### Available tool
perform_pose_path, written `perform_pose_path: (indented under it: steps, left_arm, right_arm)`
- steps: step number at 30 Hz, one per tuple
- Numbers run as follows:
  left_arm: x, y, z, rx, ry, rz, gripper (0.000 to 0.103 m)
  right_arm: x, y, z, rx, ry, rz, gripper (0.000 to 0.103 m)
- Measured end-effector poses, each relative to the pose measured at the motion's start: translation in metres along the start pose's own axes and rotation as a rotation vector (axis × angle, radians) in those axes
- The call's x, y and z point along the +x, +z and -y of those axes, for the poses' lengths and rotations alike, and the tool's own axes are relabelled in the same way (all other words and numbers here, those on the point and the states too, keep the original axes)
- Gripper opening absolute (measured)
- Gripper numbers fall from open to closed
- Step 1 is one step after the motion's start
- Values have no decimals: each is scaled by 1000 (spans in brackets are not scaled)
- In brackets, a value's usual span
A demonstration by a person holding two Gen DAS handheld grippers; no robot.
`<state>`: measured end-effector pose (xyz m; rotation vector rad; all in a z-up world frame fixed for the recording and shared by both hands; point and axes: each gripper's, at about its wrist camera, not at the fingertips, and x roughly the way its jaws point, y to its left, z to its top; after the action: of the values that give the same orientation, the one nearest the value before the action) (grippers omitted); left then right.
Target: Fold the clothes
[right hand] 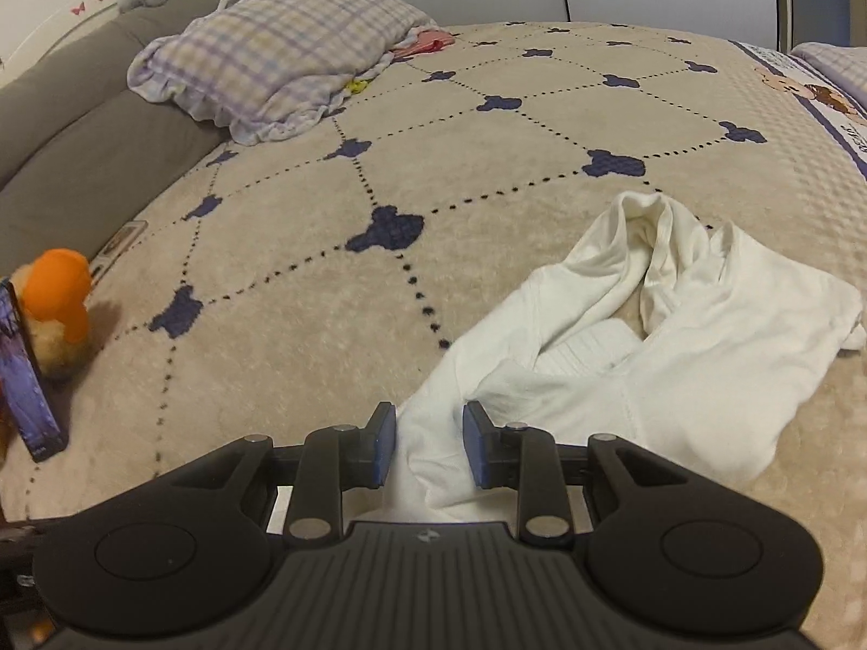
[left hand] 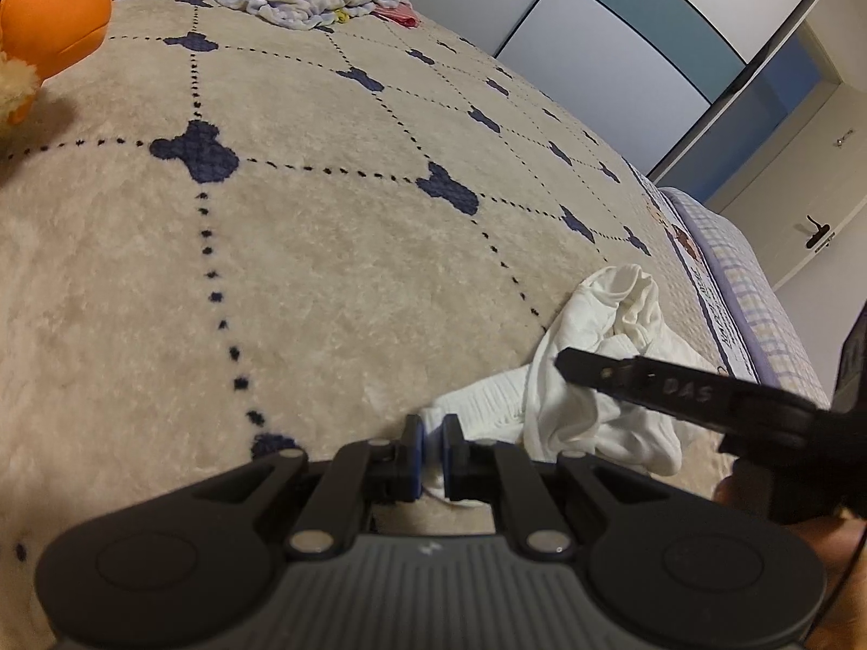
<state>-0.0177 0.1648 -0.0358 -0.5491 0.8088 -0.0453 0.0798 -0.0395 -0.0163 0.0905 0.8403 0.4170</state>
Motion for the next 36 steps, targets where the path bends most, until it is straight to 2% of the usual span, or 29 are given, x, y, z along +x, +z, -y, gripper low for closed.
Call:
perform_pose_path:
  steps: [2,4,10,22,29,36]
  left_arm:
    - [1,-1,0,1,3,-2,7]
    - [2,-1,-1,1,7,-4,7]
    - [6,1,-1,-19,27,-13,7]
    - [4,3,-7,-25,13,-25,7]
    - [1,2,-9,-28,6,-31,7]
    - [-3,0,-10,-36,-20,-61,7]
  right_arm:
    - [5,-3,1,3,2,0,28]
    - [5,-6,2,3,14,11,8]
    - [-10,-5,11,52,-8,62,7]
    - [-93,-2,65,110,-149,219,7]
    - [-120,-14,92,141,-202,227,7]
    - [-133,-31,103,107,-237,199,6]
